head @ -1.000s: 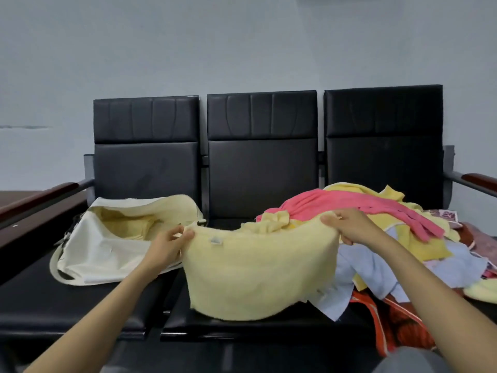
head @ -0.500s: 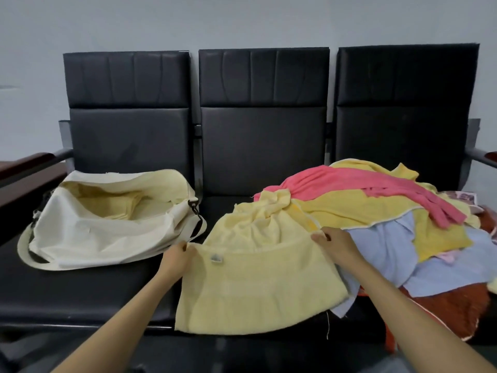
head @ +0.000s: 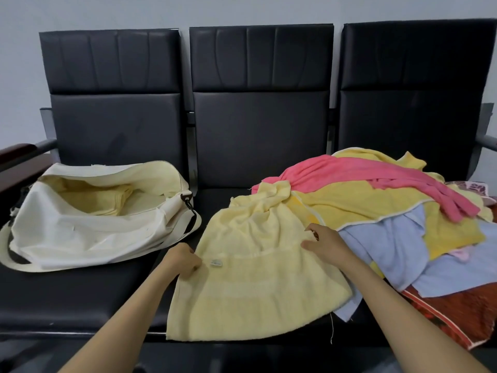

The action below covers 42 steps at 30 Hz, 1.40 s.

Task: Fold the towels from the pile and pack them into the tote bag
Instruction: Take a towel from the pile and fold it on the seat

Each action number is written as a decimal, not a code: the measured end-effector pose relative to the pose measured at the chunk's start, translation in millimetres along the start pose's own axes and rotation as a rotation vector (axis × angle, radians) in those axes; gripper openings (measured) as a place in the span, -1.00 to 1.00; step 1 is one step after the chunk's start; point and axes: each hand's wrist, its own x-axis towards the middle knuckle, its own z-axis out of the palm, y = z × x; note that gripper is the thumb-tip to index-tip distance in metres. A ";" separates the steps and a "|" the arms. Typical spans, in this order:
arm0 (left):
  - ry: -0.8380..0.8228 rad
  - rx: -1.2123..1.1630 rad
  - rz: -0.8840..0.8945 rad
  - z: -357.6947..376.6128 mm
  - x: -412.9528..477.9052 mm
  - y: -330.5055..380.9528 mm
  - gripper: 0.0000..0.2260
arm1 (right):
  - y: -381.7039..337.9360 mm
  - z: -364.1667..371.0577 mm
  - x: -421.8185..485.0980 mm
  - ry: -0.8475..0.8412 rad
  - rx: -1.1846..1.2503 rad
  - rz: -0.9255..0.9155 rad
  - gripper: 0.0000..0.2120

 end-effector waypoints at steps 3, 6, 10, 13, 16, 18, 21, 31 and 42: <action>-0.039 -0.070 0.040 -4.3 -1.6 -2.8 -0.91 | -7.2 -5.9 -2.4 -0.096 0.211 0.022 -0.81; -0.039 -0.227 0.080 -12.2 -2.3 -8.7 -0.81 | -12.3 -15.4 -9.1 -0.273 0.335 0.084 -0.71; -0.126 -0.655 0.142 -23.7 -12.9 -13.6 -0.62 | -11.1 -25.4 -11.9 -0.349 0.445 0.184 -0.67; -0.205 -0.759 0.206 -30.4 -20.4 -17.2 -0.65 | -3.1 -30.3 -12.7 -0.355 0.451 0.236 -0.63; -0.272 -0.815 0.204 -34.3 -25.4 -22.2 -0.72 | 5.6 -32.8 -15.8 -0.454 0.425 0.237 -0.57; -0.306 -0.813 0.197 -36.2 -31.0 -23.8 -0.71 | 7.1 -34.5 -20.5 -0.490 0.462 0.234 -0.54; -0.294 -0.811 0.189 -35.7 -39.9 -26.5 -0.73 | 3.9 -36.6 -31.9 -0.483 0.559 0.242 -0.55; 0.030 -0.912 0.383 -70.1 -85.3 3.2 -0.70 | -31.8 -76.5 -64.2 -0.040 0.536 0.042 -0.52; 0.328 -0.952 0.816 -207.9 -168.0 107.1 -0.65 | -153.1 -223.5 -105.7 0.431 0.418 -0.412 -0.56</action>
